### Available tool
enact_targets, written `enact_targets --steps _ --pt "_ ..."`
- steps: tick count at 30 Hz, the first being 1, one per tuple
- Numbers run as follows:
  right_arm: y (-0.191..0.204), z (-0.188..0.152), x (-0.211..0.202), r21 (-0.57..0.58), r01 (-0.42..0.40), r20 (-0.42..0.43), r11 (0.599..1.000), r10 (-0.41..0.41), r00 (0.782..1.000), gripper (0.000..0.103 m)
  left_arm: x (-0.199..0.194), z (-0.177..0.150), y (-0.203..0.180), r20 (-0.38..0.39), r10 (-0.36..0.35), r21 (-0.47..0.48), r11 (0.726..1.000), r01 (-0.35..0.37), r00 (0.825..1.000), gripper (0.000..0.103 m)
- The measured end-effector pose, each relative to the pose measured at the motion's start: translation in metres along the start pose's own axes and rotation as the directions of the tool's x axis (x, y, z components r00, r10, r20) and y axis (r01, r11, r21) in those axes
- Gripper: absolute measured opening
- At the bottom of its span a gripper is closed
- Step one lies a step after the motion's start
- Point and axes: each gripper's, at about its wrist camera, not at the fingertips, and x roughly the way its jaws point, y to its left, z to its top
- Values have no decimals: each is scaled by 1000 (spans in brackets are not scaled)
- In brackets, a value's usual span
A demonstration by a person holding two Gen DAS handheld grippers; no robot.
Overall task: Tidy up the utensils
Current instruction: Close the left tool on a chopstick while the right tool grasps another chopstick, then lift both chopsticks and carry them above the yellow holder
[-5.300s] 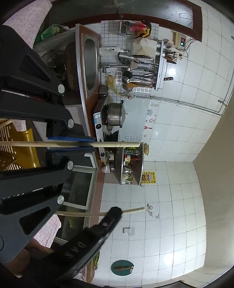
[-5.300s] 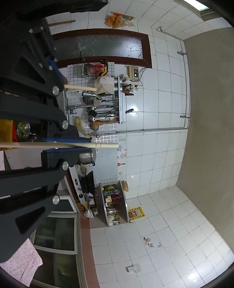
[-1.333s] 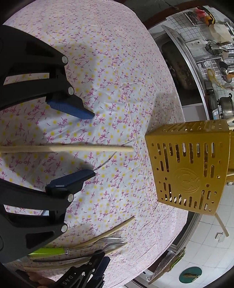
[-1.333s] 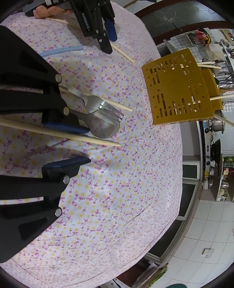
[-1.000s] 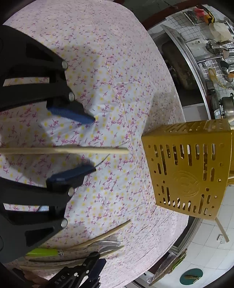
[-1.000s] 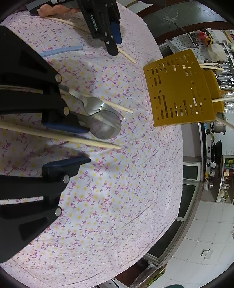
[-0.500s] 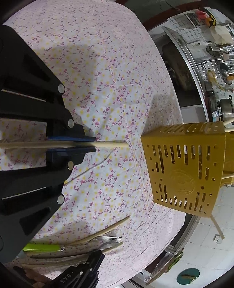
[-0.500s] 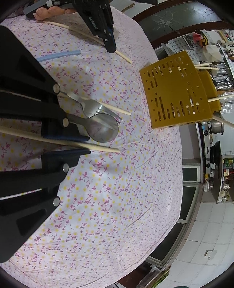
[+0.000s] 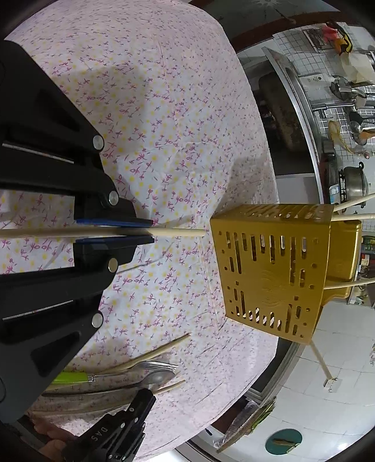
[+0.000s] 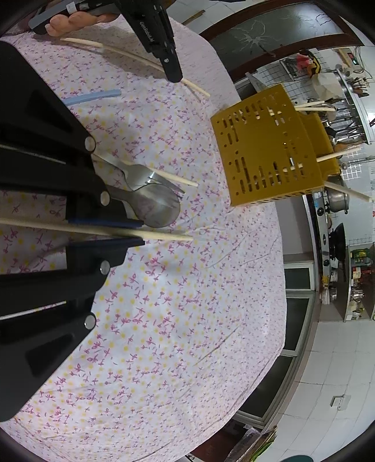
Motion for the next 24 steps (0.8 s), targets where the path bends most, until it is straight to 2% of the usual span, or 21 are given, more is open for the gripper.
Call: enact_targets --steps 3,10,17,24 --pt "-5 2 -4 13 4 18 1000 -4 1000 6 -5 0 -2 6 -33 -2 999 33 999 4" --pt "-13 3 -7 45 -15 37 999 13 999 6 -15 -4 -20 29 -36 42 999 34 999 4" --pt "-15 6 -21 65 -76 89 995 70 994 6 -27 -2 -14 69 -64 -5 998 64 996 4" --pt "-10 14 -41 35 -136 138 990 130 982 6 -53 5 -15 150 -79 -33 996 85 986 4"
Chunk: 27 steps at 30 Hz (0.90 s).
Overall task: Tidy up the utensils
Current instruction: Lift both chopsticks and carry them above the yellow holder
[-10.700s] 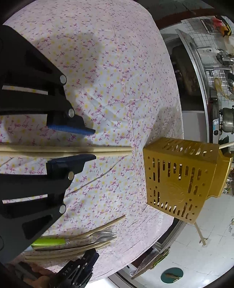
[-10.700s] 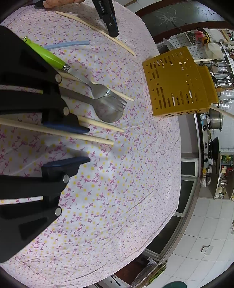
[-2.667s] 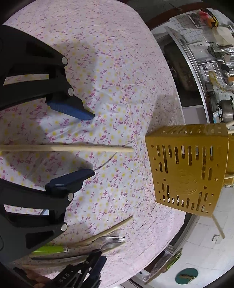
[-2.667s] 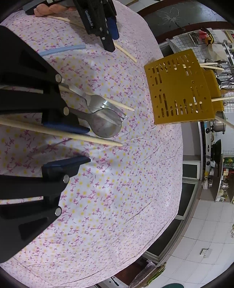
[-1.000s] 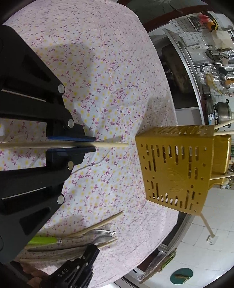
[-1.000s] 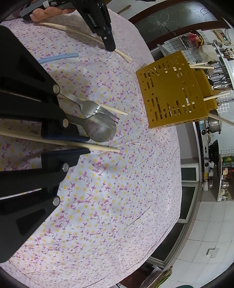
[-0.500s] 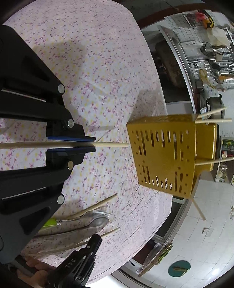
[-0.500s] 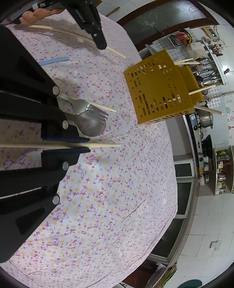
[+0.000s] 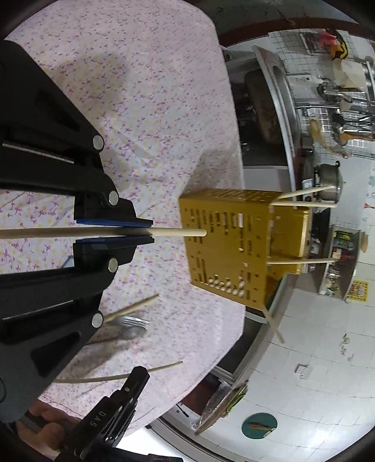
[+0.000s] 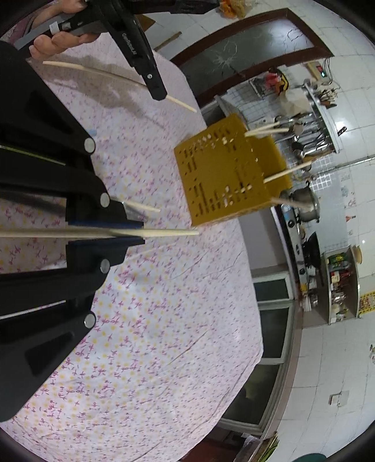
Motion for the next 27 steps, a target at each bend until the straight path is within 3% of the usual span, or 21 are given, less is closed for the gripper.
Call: enact_targets --steps 9,19,24,27 --pt "9 31 -35 -47 -49 126 998 55 991 6 -28 19 -8 105 -15 -19 1000 17 994 4" --pt "30 69 -48 -100 -101 242 990 123 962 6 -52 51 -18 232 -51 -22 998 58 971 4" --pt "35 93 -44 -106 -125 301 986 152 941 6 -55 69 -14 307 -80 -28 995 93 948 4" --pt "39 111 -41 -125 -126 335 984 161 928 6 -58 84 -16 372 -92 -23 994 109 924 4"
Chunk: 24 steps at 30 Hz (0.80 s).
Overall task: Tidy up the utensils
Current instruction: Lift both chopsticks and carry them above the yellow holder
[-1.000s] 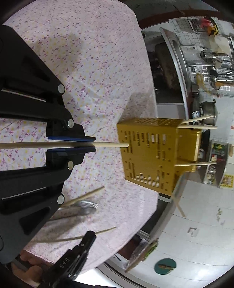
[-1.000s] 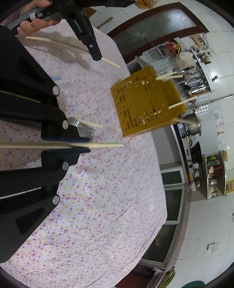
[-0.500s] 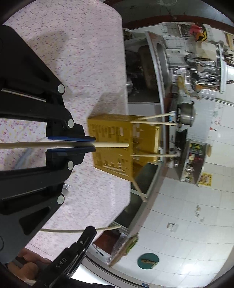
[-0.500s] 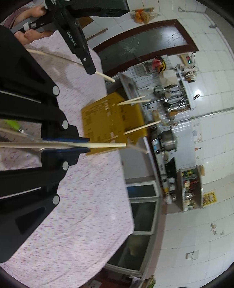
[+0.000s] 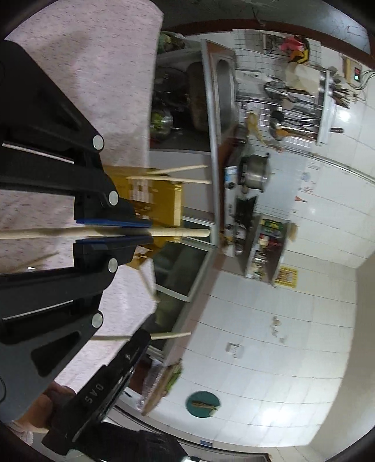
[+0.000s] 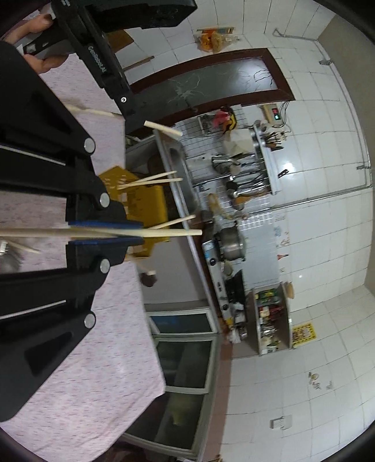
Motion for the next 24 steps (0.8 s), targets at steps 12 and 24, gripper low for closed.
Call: enact_targets --steps 12,24 --pt "12 59 44 -45 -16 178 999 24 984 6 40 57 -4 118 30 44 998 -35 993 4" --pt "33 84 103 -93 36 323 995 -4 947 6 67 89 -3 205 87 136 984 -116 975 4"
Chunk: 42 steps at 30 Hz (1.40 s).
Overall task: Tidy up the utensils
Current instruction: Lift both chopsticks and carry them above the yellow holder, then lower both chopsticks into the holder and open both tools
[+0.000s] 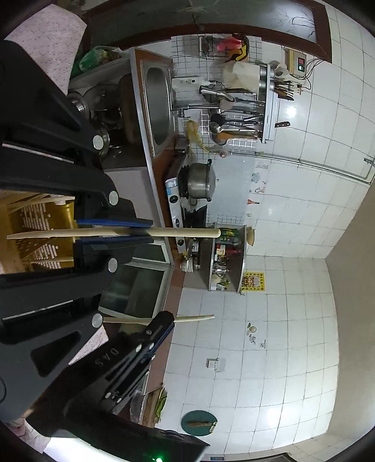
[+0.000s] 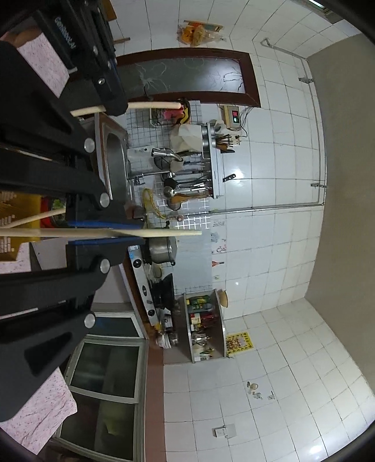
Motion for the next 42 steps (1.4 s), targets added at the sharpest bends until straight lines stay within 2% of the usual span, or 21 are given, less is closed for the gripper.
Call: enact_targets --steps 16,28,36,37,38,41,42 --pt "-1 -39 20 -51 32 -3 998 -32 999 6 42 -49 15 -1 26 24 999 -26 1000 4" --pt "1 -79 -2 -107 21 -63 994 -27 998 6 44 -84 18 -53 25 30 999 -24 998 4" --pt "2 -91 -21 -134 12 -124 991 -29 992 6 38 -101 27 -117 33 -24 999 -36 993 5" --pt "2 -91 -24 -134 13 -134 991 -31 990 6 36 -102 27 -124 34 -26 999 -37 992 6" --pt "1 -90 -26 -131 14 -143 991 -33 989 6 33 -102 26 -128 36 -25 999 -39 991 14" --pt "-1 -85 -33 -137 23 -170 990 -46 984 8 20 -98 27 -128 51 -25 998 -55 991 44" --pt "-2 -82 -38 -141 25 -179 990 -51 983 17 13 -96 28 -123 55 -28 998 -59 991 52"
